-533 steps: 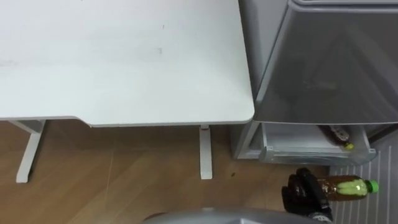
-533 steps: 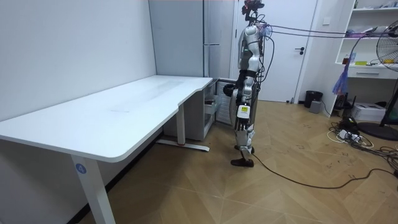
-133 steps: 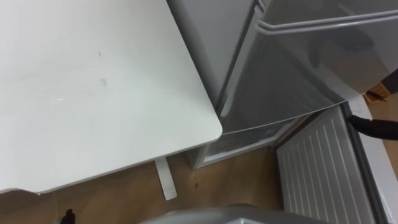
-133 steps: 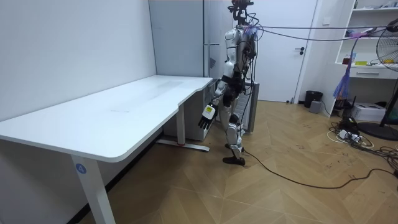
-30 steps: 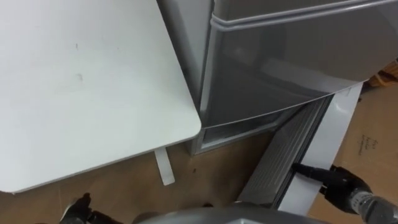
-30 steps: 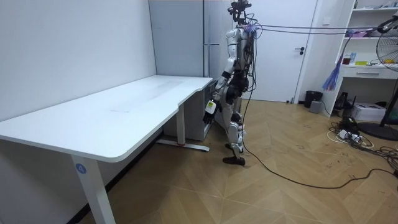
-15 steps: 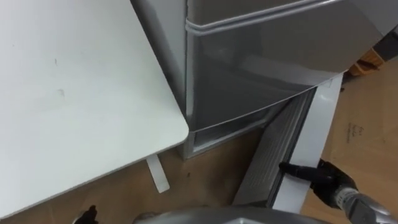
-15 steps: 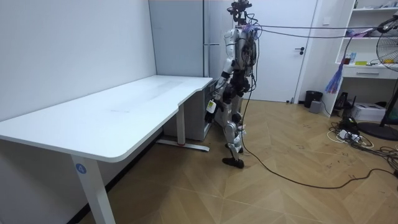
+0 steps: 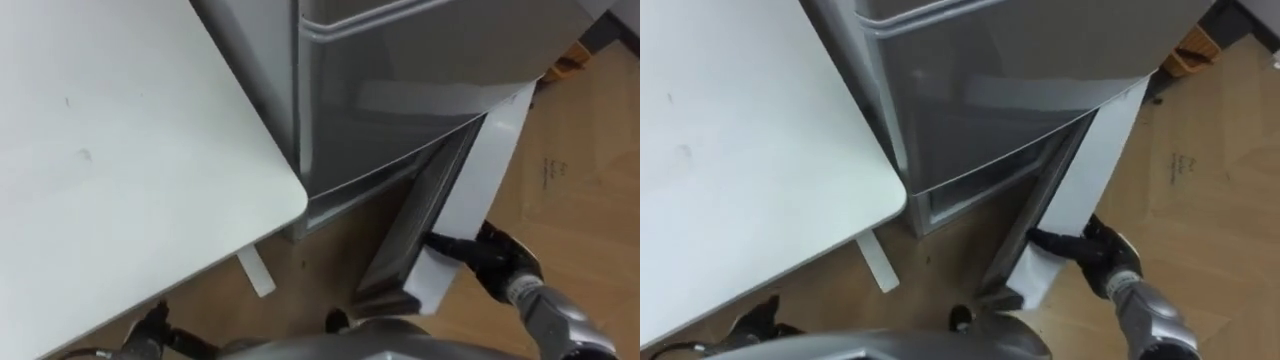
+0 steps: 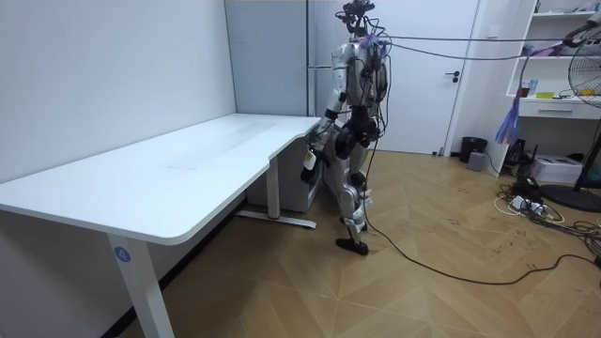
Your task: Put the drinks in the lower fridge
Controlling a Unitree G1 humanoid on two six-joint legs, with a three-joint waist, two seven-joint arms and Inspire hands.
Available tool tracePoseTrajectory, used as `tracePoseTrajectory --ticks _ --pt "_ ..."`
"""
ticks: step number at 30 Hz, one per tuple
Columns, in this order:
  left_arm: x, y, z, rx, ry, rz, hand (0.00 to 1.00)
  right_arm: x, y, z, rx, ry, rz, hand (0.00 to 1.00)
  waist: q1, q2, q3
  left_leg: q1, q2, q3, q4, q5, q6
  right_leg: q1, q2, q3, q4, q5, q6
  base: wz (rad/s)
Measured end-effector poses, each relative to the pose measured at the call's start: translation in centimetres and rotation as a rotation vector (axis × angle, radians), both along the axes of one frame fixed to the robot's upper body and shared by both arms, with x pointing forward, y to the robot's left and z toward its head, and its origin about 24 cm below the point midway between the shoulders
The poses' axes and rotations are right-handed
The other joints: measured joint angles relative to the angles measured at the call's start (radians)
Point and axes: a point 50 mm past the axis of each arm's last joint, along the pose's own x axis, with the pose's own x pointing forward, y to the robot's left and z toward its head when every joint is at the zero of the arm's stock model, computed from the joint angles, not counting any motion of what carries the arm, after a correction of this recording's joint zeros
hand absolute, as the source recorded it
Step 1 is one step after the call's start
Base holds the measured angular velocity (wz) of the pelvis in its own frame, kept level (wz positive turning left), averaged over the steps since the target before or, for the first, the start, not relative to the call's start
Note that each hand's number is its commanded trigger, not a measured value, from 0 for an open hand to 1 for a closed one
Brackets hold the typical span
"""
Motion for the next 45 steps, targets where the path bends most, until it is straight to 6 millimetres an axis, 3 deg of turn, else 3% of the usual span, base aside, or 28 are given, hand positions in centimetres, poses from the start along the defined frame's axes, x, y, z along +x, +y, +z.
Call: tracePoseTrajectory --ticks 4,8,9,10,11,12,13,14,15,17,18,20,23,27,31,36,45 --pt "0.6 -0.3 0.0 -0.018 -0.040 0.051 0.00 0.7 2.3 0.0 0.045 -0.020 0.077 0.00 0.016 -0.005 -0.0038 -0.011 -0.001 0.044 -0.007 -0.002 0.015 -0.010 0.004 0.024 -0.031 0.048 0.007 -0.41" --pt "0.6 -1.2 -0.2 -0.042 -0.041 0.054 0.00 0.9 4.9 -0.3 0.092 -0.012 0.206 0.00 0.020 -0.002 -0.0022 -0.007 0.005 0.068 -0.018 -0.001 0.022 -0.005 -0.011 -0.015 -0.041 0.067 0.005 -0.20" --pt "0.8 -1.5 -0.3 -0.050 -0.045 0.053 0.00 0.9 5.4 -0.3 0.101 -0.005 0.243 0.00 0.035 0.005 -0.0019 -0.003 0.012 0.091 -0.018 -0.002 0.023 -0.010 -0.023 -0.070 -0.025 0.061 0.000 -0.19" --pt "0.9 -1.7 -0.3 -0.053 -0.048 0.051 0.00 0.9 5.6 -0.3 0.104 -0.003 0.261 0.00 0.049 0.009 -0.0006 0.001 0.020 0.116 -0.017 -0.005 0.020 -0.023 -0.037 -0.117 0.011 0.041 -0.007 -0.07" --pt "0.9 -2.1 -0.4 -0.063 -0.045 0.040 0.00 0.7 5.9 -0.4 0.104 0.008 0.292 0.00 0.053 0.018 -0.0014 0.017 0.031 0.159 -0.016 -0.005 0.005 -0.035 -0.093 -0.221 0.141 -0.053 0.005 0.35" --pt "1.2 -2.5 -0.4 -0.070 -0.050 0.011 0.00 0.4 5.9 -0.6 0.098 0.028 0.306 0.00 0.054 0.020 -0.0017 0.032 0.028 0.166 -0.009 -0.006 -0.008 -0.037 -0.155 -0.250 0.219 -0.126 0.046 0.60" --pt "1.5 -2.6 -0.3 -0.071 -0.058 -0.001 0.00 0.5 6.1 -0.6 0.097 0.032 0.313 0.00 0.055 0.007 -0.0006 0.034 0.016 0.158 0.009 -0.011 -0.014 -0.040 -0.169 -0.234 0.233 -0.150 0.053 0.51" --pt "1.7 -2.9 -0.3 -0.085 -0.069 0.001 0.00 1.1 6.3 -0.3 0.086 0.023 0.334 0.00 0.074 0.010 0.0048 0.031 -0.002 0.123 0.018 -0.013 -0.015 -0.038 -0.159 -0.206 0.230 -0.166 0.037 -0.11" --pt "1.1 -3.2 -0.5 -0.101 -0.055 0.010 0.00 2.0 6.8 0.1 0.082 0.001 0.363 0.00 0.091 0.029 0.0049 0.024 -0.004 0.062 0.015 -0.006 -0.005 -0.021 -0.141 -0.192 0.187 -0.141 0.031 -0.37" --pt "0.7 -3.0 -0.6 -0.106 -0.046 0.033 0.00 2.6 7.6 0.3 0.095 -0.018 0.407 0.00 0.091 0.041 0.0051 0.027 -0.006 -0.023 -0.008 0.017 0.002 0.010 -0.125 -0.189 0.123 -0.106 0.029 -0.31" --pt "0.7 -3.0 -0.5 -0.108 -0.053 0.048 0.00 2.6 7.8 0.3 0.107 -0.021 0.418 0.00 0.088 0.039 0.0054 0.032 -0.006 -0.035 -0.017 0.023 -0.004 0.024 -0.121 -0.194 0.095 -0.093 0.032 -0.04" --pt "0.9 -3.0 -0.5 -0.105 -0.061 0.054 0.00 2.5 7.9 0.4 0.117 -0.027 0.426 0.00 0.084 0.035 0.0039 0.033 -0.005 -0.032 -0.021 0.023 -0.004 0.030 -0.115 -0.204 0.077 -0.083 0.037 0.08" --pt "0.8 -2.7 -0.4 -0.094 -0.076 0.100 0.00 2.4 8.0 0.4 0.132 -0.028 0.436 0.00 0.069 0.009 0.0087 0.037 -0.005 -0.029 -0.024 0.023 -0.004 0.055 -0.114 -0.218 0.035 -0.060 0.046 0.08" --pt "0.5 -2.6 -0.4 -0.080 -0.079 0.124 0.00 2.5 8.0 0.5 0.135 -0.034 0.438 0.00 0.068 -0.002 0.0064 0.045 -0.007 -0.029 -0.026 0.022 -0.002 0.089 -0.113 -0.219 -0.015 -0.027 0.056 -0.01" --pt "0.8 -2.5 -0.4 -0.079 -0.086 0.128 0.00 2.8 8.1 0.7 0.144 -0.049 0.439 0.00 0.068 0.002 0.0088 0.043 -0.009 -0.030 -0.026 0.020 0.000 0.090 -0.114 -0.222 -0.031 -0.010 0.058 0.00" --pt "0.7 -2.6 -0.4 -0.080 -0.084 0.128 0.00 2.8 7.8 0.7 0.141 -0.050 0.414 0.00 0.068 0.023 0.0161 0.033 0.003 -0.042 -0.037 0.009 0.018 0.087 -0.109 -0.237 -0.029 0.002 0.052 0.06" --pt "0.4 -2.5 -0.4 -0.059 -0.083 0.139 0.00 2.2 7.4 0.2 0.128 -0.019 0.406 0.00 0.070 0.029 0.0032 0.020 0.004 -0.060 -0.018 0.013 0.011 0.088 -0.106 -0.255 -0.031 0.005 0.044 0.05"
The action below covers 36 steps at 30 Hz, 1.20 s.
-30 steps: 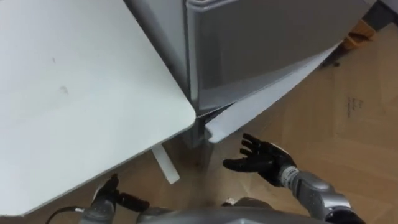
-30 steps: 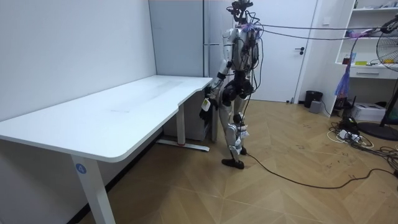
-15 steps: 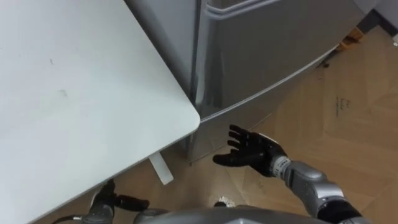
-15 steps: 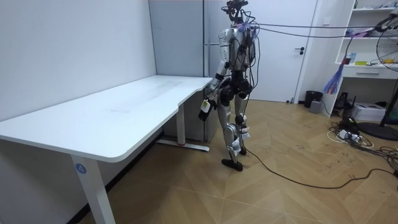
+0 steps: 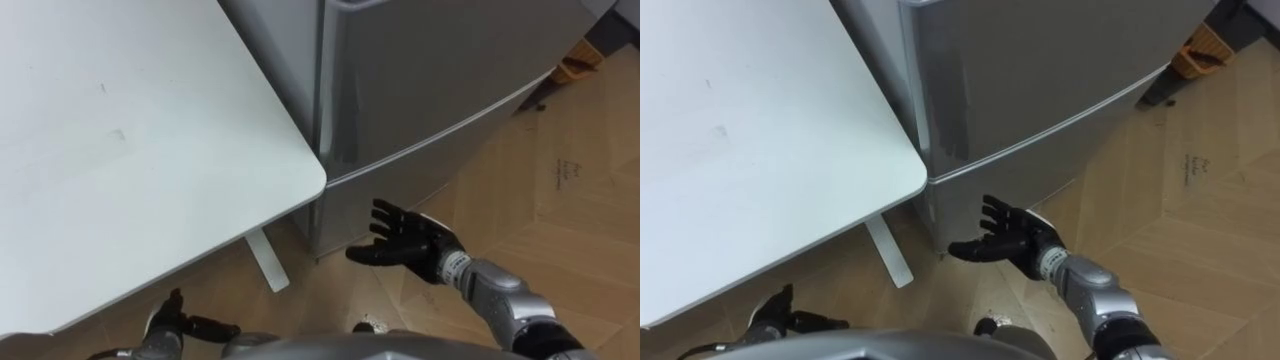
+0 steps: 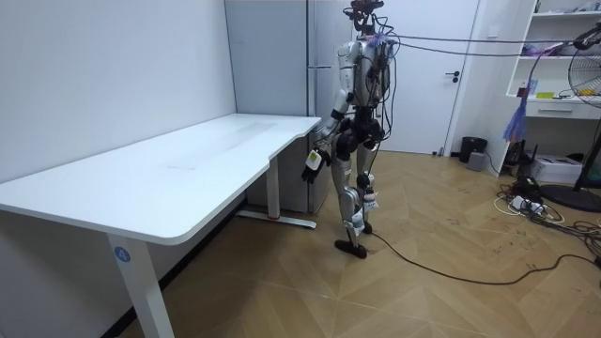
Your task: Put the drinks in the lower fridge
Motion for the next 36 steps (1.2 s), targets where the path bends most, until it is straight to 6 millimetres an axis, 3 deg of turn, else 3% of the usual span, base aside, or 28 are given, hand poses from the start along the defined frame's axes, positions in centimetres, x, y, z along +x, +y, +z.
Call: tracePoseTrajectory --ticks 5,10,15,19,27,29,33,36 --pt "-0.5 0.1 0.0 0.010 -0.017 0.025 0.00 -1.3 -0.7 -1.0 -0.017 0.064 -0.028 0.00 -0.002 -0.004 -0.0039 0.002 0.003 -0.013 0.001 0.002 -0.002 0.008 -0.002 -0.021 0.000 -0.002 -0.003 0.07" --pt "-2.0 0.5 -0.1 0.033 0.016 0.029 0.00 -3.3 -1.6 -2.2 -0.046 0.160 -0.042 0.00 0.001 -0.009 -0.0022 0.004 0.017 -0.016 0.000 0.002 -0.007 0.023 -0.001 -0.054 -0.004 -0.005 -0.007 0.10" --pt "-3.4 0.9 -0.2 0.025 0.058 0.031 0.00 -6.2 -2.8 -3.6 -0.117 0.304 -0.052 0.00 -0.004 -0.007 0.0030 -0.035 0.029 -0.051 0.052 -0.013 -0.025 0.037 -0.005 -0.132 0.004 -0.028 -0.024 0.32" --pt "-4.8 1.0 -0.4 0.019 0.129 0.001 0.00 -7.9 -4.1 -4.0 -0.160 0.378 -0.097 0.00 -0.009 0.003 0.0053 -0.039 0.039 -0.069 0.065 -0.014 -0.035 0.067 -0.012 -0.189 0.005 -0.058 -0.022 0.53" --pt "-8.2 0.7 -0.8 -0.003 0.331 -0.019 0.00 -11.1 -5.3 -4.6 -0.196 0.493 -0.223 0.00 -0.016 0.001 0.0036 -0.035 0.034 -0.058 0.064 -0.006 -0.043 0.135 -0.047 -0.305 0.005 -0.107 0.009 0.52" --pt "-8.2 0.7 -0.8 0.000 0.337 -0.023 0.00 -11.8 -5.5 -4.7 -0.189 0.523 -0.285 0.00 -0.017 -0.009 0.0082 -0.025 0.026 -0.058 0.063 -0.004 -0.039 0.156 -0.058 -0.329 0.006 -0.115 0.021 0.47" --pt "-7.9 0.7 -0.8 0.009 0.339 -0.048 0.00 -12.7 -5.9 -4.7 -0.177 0.554 -0.371 0.00 -0.030 -0.020 0.0052 -0.016 0.002 -0.050 0.063 0.002 -0.030 0.173 -0.094 -0.361 0.034 -0.137 0.044 0.29" --pt "-6.8 1.4 -0.7 0.017 0.305 -0.004 0.00 -13.2 -6.1 -4.7 -0.163 0.572 -0.422 0.00 -0.036 -0.036 0.0067 -0.010 -0.024 -0.035 0.069 -0.002 -0.022 0.164 -0.143 -0.367 0.103 -0.172 0.063 0.12"
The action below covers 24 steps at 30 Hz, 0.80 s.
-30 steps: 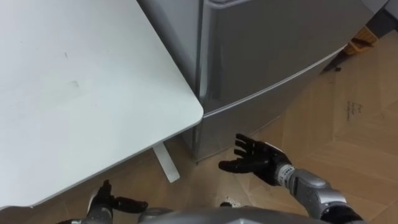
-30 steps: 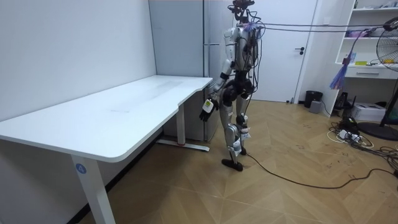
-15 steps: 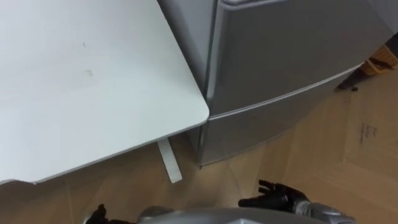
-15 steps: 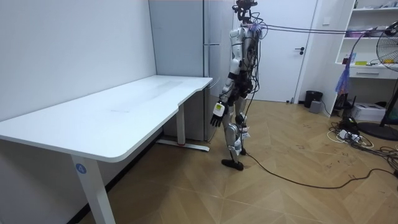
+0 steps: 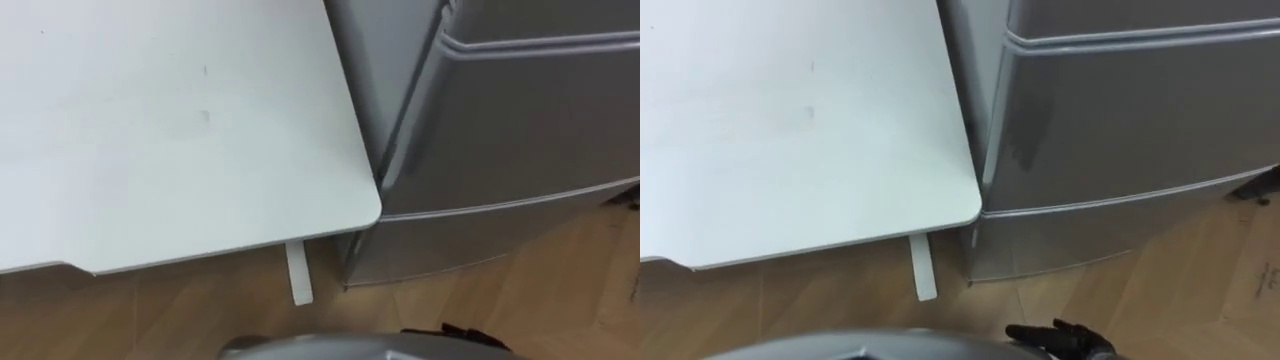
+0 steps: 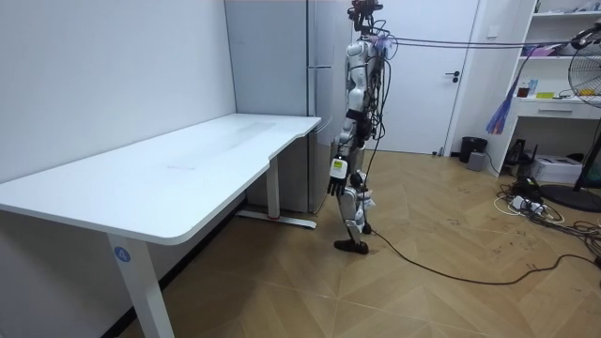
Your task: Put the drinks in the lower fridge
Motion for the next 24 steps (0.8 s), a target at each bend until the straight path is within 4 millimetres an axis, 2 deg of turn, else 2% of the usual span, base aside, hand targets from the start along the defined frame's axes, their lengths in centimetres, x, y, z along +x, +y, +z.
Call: tracePoseTrajectory --ticks 3,5,7,9,10,12,15,18,21,24 --pt "1.2 0.0 0.0 -0.001 -0.030 -0.002 0.00 0.0 -0.4 0.1 -0.014 0.008 -0.023 0.00 0.004 0.001 0.0003 -0.001 -0.017 0.027 0.001 -0.018 0.030 -0.024 -0.037 0.008 0.070 -0.021 0.014 0.12" --pt "1.6 0.0 0.0 -0.005 -0.039 -0.011 0.00 0.0 -0.5 0.1 -0.015 0.009 -0.033 0.00 -0.004 0.005 -0.0008 -0.004 -0.025 0.017 0.001 -0.027 0.044 -0.027 -0.049 0.032 0.089 -0.020 0.015 0.22" --pt "1.7 0.1 0.1 -0.006 -0.036 -0.024 0.00 0.0 -0.5 0.1 -0.012 0.013 -0.040 0.00 -0.019 0.008 -0.0021 -0.005 -0.032 -0.012 0.007 -0.033 0.055 -0.022 -0.050 0.080 0.088 -0.013 0.024 0.40" --pt "1.7 0.2 0.1 -0.006 -0.040 -0.026 0.00 0.0 -0.5 0.1 -0.005 0.008 -0.080 0.00 -0.052 0.016 -0.0028 -0.025 -0.050 -0.070 0.026 -0.036 0.068 0.004 -0.036 0.160 0.043 0.010 0.034 0.71" --pt "1.7 0.2 0.1 -0.004 -0.041 -0.027 0.00 -0.1 -0.5 0.1 -0.004 0.009 -0.086 0.00 -0.056 0.017 -0.0027 -0.028 -0.052 -0.082 0.026 -0.035 0.071 0.010 -0.034 0.176 0.030 0.013 0.037 0.62" --pt "1.7 0.6 0.2 0.011 -0.040 -0.028 0.00 -0.4 -0.5 0.1 -0.004 0.012 -0.117 0.00 -0.067 0.017 -0.0030 -0.043 -0.078 -0.131 0.036 -0.031 0.079 0.028 -0.028 0.240 -0.012 0.019 0.041 0.57" --pt "1.8 0.9 0.3 0.025 -0.039 -0.027 0.00 -0.8 -0.6 0.1 -0.005 0.015 -0.140 0.00 -0.088 0.019 -0.0025 -0.063 -0.098 -0.196 0.067 -0.030 0.081 0.061 -0.023 0.275 -0.069 0.025 0.046 0.64" --pt "1.5 0.9 0.3 0.029 -0.031 -0.036 0.00 -1.1 -0.7 0.1 -0.012 0.023 -0.136 0.00 -0.087 0.023 -0.0018 -0.072 -0.100 -0.199 0.080 -0.030 0.081 0.087 -0.015 0.300 -0.103 0.025 0.047 0.33" --pt "1.3 0.8 0.3 0.041 -0.025 -0.041 0.00 -1.2 -0.7 0.1 -0.018 0.026 -0.124 0.00 -0.081 0.024 0.0026 -0.074 -0.098 -0.206 0.076 -0.028 0.076 0.100 -0.007 0.321 -0.128 0.025 0.047 0.10" --pt "1.2 0.5 0.2 0.040 -0.020 -0.056 0.00 -1.1 -0.7 0.1 -0.024 0.027 -0.114 0.00 -0.077 0.022 0.0048 -0.075 -0.096 -0.217 0.069 -0.023 0.068 0.113 -0.001 0.317 -0.137 0.025 0.047 0.07"
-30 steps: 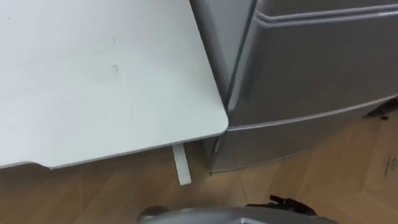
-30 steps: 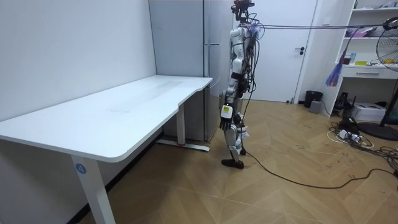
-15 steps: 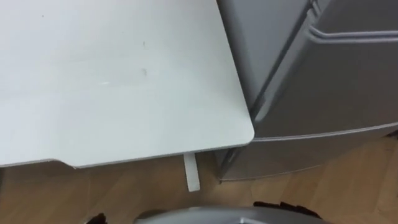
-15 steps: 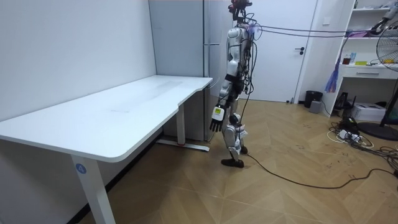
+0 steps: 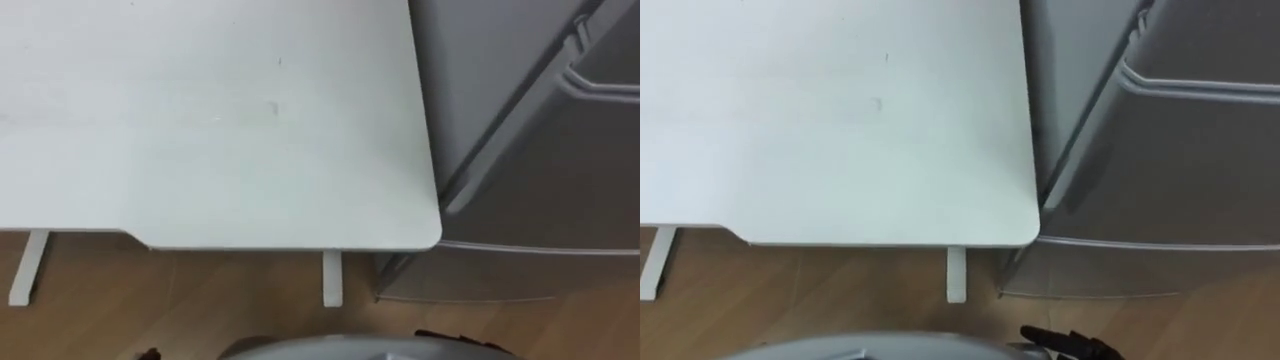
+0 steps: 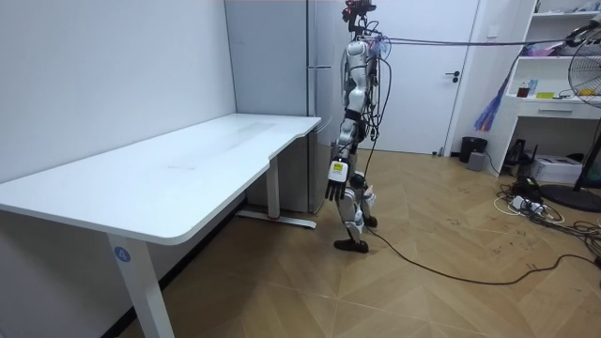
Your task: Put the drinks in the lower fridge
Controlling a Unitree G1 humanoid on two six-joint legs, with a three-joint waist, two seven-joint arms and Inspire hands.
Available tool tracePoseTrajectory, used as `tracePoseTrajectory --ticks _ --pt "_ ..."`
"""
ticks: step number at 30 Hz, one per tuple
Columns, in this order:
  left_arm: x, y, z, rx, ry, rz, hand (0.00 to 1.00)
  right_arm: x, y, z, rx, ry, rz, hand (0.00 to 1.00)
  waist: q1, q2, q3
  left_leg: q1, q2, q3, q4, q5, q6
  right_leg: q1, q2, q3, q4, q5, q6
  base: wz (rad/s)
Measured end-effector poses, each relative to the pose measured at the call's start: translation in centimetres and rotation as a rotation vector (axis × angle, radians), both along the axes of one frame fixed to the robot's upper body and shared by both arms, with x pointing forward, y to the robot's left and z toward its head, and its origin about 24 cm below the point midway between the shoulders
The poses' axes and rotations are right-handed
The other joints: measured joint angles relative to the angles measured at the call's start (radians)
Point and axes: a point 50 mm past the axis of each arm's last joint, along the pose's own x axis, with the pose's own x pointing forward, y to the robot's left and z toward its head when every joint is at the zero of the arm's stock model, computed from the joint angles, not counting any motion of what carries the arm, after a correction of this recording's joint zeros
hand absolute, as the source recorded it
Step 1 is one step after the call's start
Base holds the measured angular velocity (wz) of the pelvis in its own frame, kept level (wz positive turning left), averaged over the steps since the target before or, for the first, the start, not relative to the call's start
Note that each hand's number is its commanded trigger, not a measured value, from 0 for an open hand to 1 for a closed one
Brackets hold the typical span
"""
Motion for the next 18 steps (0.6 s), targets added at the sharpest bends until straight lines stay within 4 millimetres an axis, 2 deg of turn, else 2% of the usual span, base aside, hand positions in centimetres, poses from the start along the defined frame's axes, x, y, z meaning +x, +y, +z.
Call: tracePoseTrajectory --ticks 5,7,10,18 --pt "-0.2 -0.2 -0.1 -0.005 0.009 -0.008 0.00 0.1 0.1 0.0 0.005 0.008 0.016 0.00 0.006 -0.008 0.0003 -0.002 0.008 -0.009 0.003 0.001 -0.008 -0.001 0.010 0.001 0.001 0.000 0.000 0.00" --pt "-0.5 -0.2 -0.1 -0.006 0.014 -0.009 0.00 0.3 0.2 0.0 0.007 0.008 0.033 0.00 0.007 -0.012 -0.0033 -0.010 0.012 -0.009 0.011 0.002 -0.013 -0.001 0.015 -0.002 0.003 0.000 0.000 -0.02" --pt "-0.5 -0.4 -0.1 -0.016 0.019 -0.020 0.00 0.8 0.3 0.0 0.007 0.001 0.062 0.00 0.006 -0.008 -0.0063 -0.025 0.020 -0.011 0.036 -0.002 -0.019 -0.001 0.024 -0.001 0.001 0.000 0.000 0.00" --pt "-0.7 -0.8 -0.3 -0.054 0.052 -0.085 0.00 1.0 0.1 0.0 -0.003 0.000 0.089 0.00 0.012 0.007 -0.0070 -0.034 0.034 -0.020 0.057 -0.004 -0.034 0.001 0.041 0.002 0.001 0.000 0.000 0.00"
